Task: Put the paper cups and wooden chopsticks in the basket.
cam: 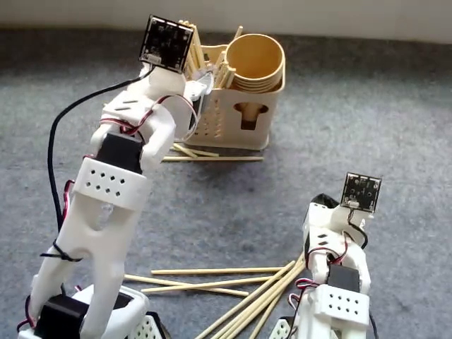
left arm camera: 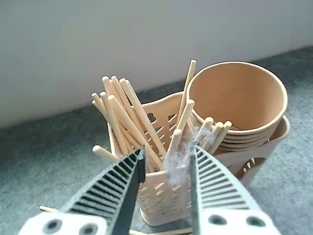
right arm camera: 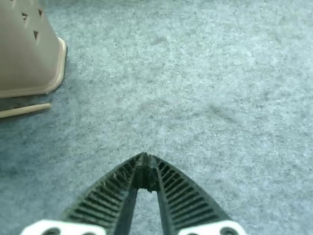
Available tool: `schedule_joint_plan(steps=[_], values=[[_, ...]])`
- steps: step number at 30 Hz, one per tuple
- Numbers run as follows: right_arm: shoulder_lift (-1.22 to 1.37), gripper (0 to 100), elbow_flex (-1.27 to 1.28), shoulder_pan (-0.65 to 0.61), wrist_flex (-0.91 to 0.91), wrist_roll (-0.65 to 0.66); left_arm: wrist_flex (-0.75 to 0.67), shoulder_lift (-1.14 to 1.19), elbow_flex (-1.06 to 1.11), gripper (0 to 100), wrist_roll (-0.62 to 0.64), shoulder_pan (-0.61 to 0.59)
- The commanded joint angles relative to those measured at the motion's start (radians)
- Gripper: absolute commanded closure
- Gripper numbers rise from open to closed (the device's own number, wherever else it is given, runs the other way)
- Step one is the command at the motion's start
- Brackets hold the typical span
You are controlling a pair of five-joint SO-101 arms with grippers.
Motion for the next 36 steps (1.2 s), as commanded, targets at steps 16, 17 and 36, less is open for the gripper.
schedule_joint_plan(steps=[16, 17, 36], values=[[-0.012, 99.2, -0.005, -0.004, -0.025, -0.003, 0.588, -0.016, -0.386, 85, -0.009, 0.007], [-0.012, 99.2, -0.005, -0.004, -0.025, -0.003, 0.614, -0.016, -0.394, 85, -0.009, 0.007], [-0.012, 99.2, -0.016, 0.041, 0.116, -0.011, 0.649, -0.311, 0.082, 84, -0.103, 0.295]])
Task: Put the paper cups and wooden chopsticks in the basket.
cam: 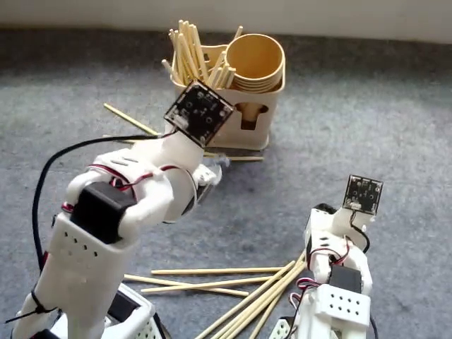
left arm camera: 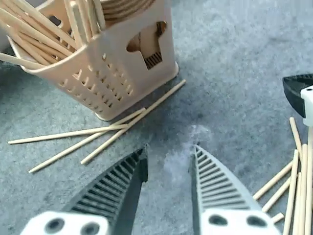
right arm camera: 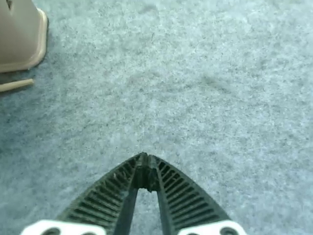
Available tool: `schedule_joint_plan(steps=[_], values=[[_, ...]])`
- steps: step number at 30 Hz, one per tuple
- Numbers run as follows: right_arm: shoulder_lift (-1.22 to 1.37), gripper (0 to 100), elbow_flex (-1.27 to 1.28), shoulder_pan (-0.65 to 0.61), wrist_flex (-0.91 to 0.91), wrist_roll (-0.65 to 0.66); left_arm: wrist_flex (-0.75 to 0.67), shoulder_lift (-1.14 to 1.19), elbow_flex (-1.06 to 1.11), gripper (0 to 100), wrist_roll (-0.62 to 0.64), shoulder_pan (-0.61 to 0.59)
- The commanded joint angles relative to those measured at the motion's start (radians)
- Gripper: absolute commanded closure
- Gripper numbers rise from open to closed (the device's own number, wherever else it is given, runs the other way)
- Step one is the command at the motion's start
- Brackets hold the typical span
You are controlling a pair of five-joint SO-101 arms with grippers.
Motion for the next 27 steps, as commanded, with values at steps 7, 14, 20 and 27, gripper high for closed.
schedule_joint_plan(steps=[7, 14, 20, 27], values=[[-0.012, 99.2, -0.045, 0.081, 0.007, -0.031, -0.044, -0.024, 0.234, 78, -0.003, 0.203], [-0.012, 99.2, -0.070, 0.154, 0.007, -0.094, -0.150, -0.021, 0.392, 77, 0.002, 0.300], [-0.012, 99.1, -0.071, 0.199, -0.002, -0.095, -0.229, -0.021, 0.507, 72, 0.160, 0.358], [-0.012, 99.1, -0.071, 0.219, -0.028, -0.132, -0.236, -0.021, 0.585, 69, 0.249, 0.452]])
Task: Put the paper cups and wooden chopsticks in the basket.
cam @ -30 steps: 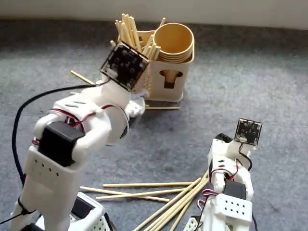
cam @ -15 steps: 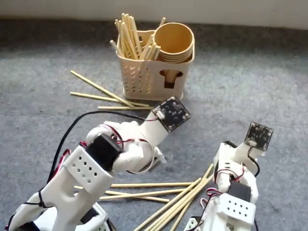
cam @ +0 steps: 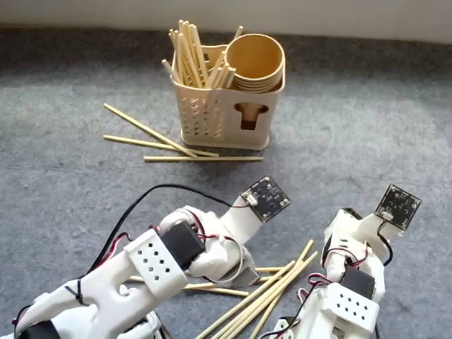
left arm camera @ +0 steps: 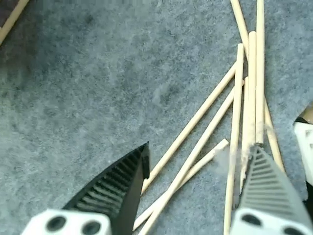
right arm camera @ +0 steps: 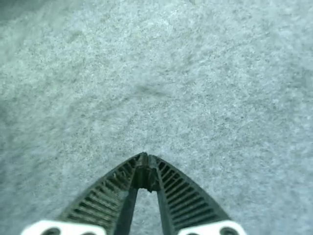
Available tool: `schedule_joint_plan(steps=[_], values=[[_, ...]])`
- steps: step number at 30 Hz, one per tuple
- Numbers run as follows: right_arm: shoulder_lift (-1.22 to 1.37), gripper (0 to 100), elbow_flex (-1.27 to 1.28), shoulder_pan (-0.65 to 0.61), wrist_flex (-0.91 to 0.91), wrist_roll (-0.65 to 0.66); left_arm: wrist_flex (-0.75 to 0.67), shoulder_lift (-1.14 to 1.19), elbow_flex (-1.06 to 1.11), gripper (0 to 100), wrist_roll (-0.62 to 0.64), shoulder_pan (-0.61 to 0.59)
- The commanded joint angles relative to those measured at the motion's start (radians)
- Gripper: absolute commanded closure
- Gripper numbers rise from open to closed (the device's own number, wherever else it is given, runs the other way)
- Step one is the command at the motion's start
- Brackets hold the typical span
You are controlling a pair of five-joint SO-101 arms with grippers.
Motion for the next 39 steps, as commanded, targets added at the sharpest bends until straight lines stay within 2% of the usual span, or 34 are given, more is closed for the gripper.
schedule_joint_plan(steps=[1, 5, 11, 19, 24, 33, 39], values=[[-0.010, 99.1, -0.047, 0.012, -0.027, -0.020, -0.015, -0.019, 0.015, 69, 0.061, 0.077], [-0.010, 99.1, -0.047, 0.008, -0.027, -0.018, -0.052, -0.019, 0.056, 69, 0.160, 0.156], [-0.010, 99.1, -0.047, 0.004, -0.027, -0.018, -0.232, -0.019, 0.194, 70, 0.270, 0.197], [-0.010, 99.1, -0.045, 0.004, -0.027, -0.017, -0.402, -0.019, 0.326, 70, 0.275, 0.199], [-0.010, 99.1, -0.045, 0.004, -0.027, -0.017, -0.506, -0.019, 0.377, 78, 0.275, 0.200], [-0.010, 99.1, -0.045, 0.002, -0.027, -0.017, -0.512, -0.019, 0.369, 77, 0.273, 0.200], [-0.010, 99.1, -0.044, 0.002, -0.027, -0.017, -0.454, -0.016, 0.341, 78, 0.221, 0.189]])
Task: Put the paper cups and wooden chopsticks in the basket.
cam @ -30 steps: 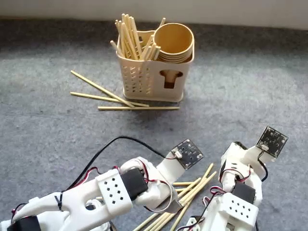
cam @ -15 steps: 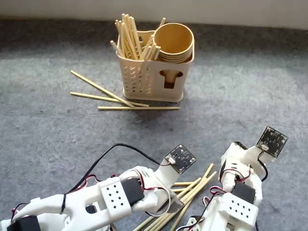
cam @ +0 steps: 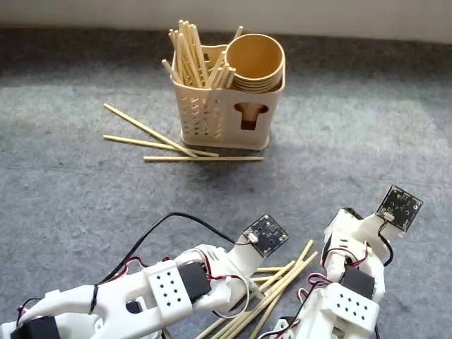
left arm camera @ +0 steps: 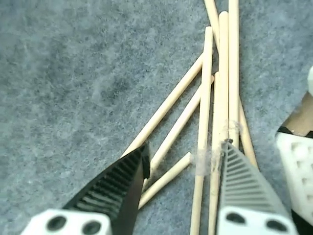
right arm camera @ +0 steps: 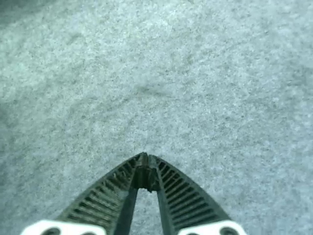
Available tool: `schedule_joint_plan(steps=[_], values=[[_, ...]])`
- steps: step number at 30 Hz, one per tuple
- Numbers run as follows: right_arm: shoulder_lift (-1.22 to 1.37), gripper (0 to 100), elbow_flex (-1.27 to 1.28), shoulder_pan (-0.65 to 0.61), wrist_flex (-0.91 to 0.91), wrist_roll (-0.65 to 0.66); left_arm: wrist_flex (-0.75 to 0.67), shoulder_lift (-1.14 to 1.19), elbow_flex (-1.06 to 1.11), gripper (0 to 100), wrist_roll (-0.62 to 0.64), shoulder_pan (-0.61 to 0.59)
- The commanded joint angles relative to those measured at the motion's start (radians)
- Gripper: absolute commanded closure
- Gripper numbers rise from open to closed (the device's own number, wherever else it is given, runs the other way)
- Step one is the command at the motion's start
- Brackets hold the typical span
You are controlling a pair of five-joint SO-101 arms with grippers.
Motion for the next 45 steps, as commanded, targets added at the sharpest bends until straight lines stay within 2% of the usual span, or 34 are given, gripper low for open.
schedule_joint_plan(steps=[1, 6, 12, 17, 22, 28, 32, 45], values=[[-0.010, 99.1, -0.044, 0.002, -0.027, -0.008, 0.015, -0.016, -0.042, 78, -0.014, 0.008], [-0.010, 99.1, -0.044, 0.002, -0.027, -0.008, 0.052, -0.019, -0.082, 78, -0.040, -0.101], [-0.010, 99.1, -0.044, -0.013, -0.027, -0.008, 0.269, -0.019, -0.226, 77, -0.153, -0.234], [-0.010, 99.1, -0.045, -0.027, -0.027, -0.008, 0.316, -0.019, -0.242, 77, -0.258, -0.288], [-0.010, 99.1, -0.045, -0.028, -0.027, -0.006, 0.385, -0.025, -0.246, 77, -0.413, -0.344], [-0.010, 99.1, -0.044, -0.038, -0.027, 0.041, 0.446, -0.019, -0.240, 77, -0.477, -0.400], [-0.010, 99.1, -0.044, -0.070, -0.027, 0.048, 0.448, -0.018, -0.239, 77, -0.508, -0.421], [-0.010, 99.1, -0.041, -0.073, -0.027, 0.049, 0.443, -0.015, -0.165, 77, -0.529, -0.367]])
